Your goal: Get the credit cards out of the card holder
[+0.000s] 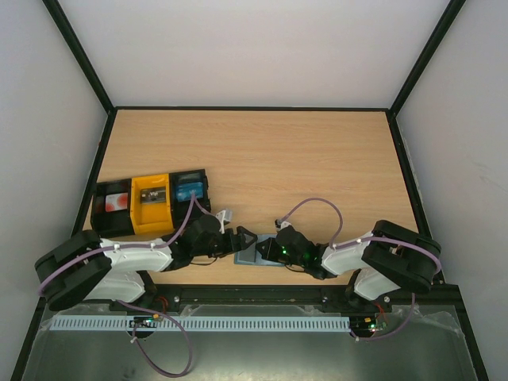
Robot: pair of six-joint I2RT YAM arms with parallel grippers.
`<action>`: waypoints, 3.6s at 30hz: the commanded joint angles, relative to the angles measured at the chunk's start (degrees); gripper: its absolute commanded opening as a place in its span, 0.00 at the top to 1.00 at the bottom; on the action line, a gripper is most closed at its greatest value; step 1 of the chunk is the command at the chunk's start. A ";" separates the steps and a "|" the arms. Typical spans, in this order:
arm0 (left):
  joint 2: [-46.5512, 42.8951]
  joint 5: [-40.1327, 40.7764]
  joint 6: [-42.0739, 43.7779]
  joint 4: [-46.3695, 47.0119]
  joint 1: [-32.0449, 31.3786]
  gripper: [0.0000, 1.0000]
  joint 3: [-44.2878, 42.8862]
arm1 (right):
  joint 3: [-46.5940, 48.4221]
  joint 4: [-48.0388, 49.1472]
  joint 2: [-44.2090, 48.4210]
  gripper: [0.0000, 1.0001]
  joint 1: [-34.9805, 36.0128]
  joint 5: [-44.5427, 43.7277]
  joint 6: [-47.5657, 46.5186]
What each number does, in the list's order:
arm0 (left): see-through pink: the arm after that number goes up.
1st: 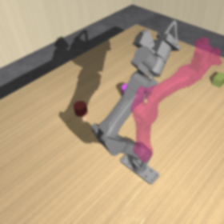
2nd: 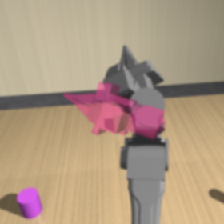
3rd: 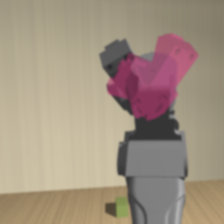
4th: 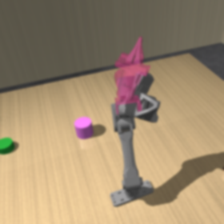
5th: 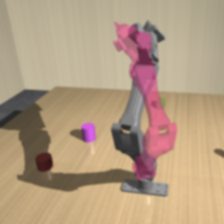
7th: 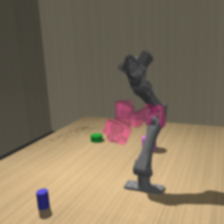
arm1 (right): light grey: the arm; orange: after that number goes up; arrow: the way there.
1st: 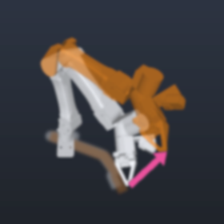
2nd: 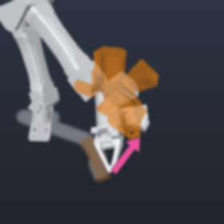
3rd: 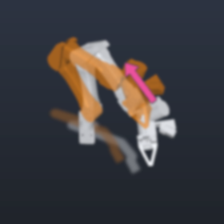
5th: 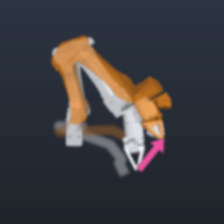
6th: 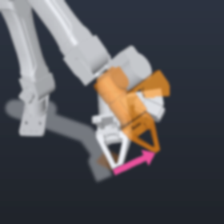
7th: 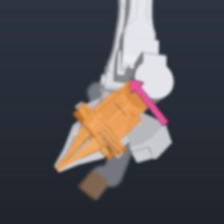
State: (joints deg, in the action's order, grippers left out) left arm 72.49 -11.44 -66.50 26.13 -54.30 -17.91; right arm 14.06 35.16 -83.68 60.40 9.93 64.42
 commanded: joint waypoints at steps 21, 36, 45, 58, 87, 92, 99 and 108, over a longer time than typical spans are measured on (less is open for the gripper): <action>-0.69 0.80 1.14 -2.59 0.51 0.12 -0.97 | -3.42 -6.53 0.36 0.98 0.24 -3.32 -0.64; 0.28 -1.99 0.53 1.99 0.10 0.16 -0.43 | -3.77 -5.10 0.22 0.98 0.24 -3.12 -0.22; 1.38 -3.53 -0.20 5.19 -1.03 0.21 -0.78 | -4.58 -3.03 0.53 0.98 0.22 -2.55 0.22; 2.87 -5.08 -1.80 10.49 -2.59 0.22 -1.81 | -6.38 0.98 4.93 0.94 0.19 -2.42 0.05; 13.77 -8.21 -3.32 19.70 -4.71 0.22 -7.38 | -9.99 -22.30 37.96 0.81 0.17 -17.26 2.54; 13.50 -6.75 -2.45 18.39 -4.69 0.22 -7.21 | -9.95 -29.10 48.05 0.80 0.19 -20.19 2.65; 9.51 -2.13 -0.03 10.19 -4.30 0.23 -6.26 | -9.78 -30.38 49.62 0.80 0.17 -18.34 2.68; 10.30 -0.56 -1.19 10.69 -4.13 0.26 -4.77 | -7.62 -27.93 42.71 0.80 0.21 -14.53 -0.36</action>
State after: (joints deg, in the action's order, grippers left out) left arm 82.67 -13.89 -67.99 37.50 -58.54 -24.10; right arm 4.75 7.33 -37.69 60.40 -5.76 66.02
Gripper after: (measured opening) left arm 0.751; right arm 0.198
